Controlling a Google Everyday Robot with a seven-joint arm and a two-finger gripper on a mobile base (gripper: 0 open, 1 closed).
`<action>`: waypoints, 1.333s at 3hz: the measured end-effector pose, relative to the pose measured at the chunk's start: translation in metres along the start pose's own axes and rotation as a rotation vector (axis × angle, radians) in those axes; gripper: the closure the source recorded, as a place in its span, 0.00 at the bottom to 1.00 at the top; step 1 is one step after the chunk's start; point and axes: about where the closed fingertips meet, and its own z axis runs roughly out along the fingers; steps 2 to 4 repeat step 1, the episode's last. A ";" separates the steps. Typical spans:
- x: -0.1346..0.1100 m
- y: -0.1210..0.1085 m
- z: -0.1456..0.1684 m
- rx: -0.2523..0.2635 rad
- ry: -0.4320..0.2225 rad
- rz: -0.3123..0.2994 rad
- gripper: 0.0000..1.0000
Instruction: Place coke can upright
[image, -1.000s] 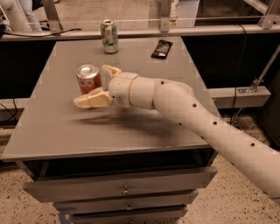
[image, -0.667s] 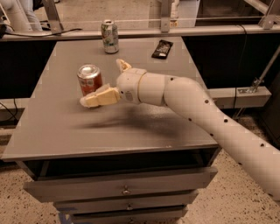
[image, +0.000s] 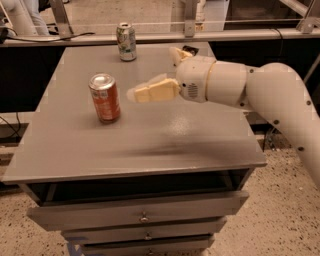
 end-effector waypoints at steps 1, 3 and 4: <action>0.000 -0.001 0.001 0.001 0.000 0.000 0.00; 0.000 -0.001 0.001 0.001 0.000 0.000 0.00; 0.000 -0.001 0.001 0.001 0.000 0.000 0.00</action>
Offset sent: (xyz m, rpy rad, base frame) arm 0.0000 0.0000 0.0000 0.0000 0.0000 0.0000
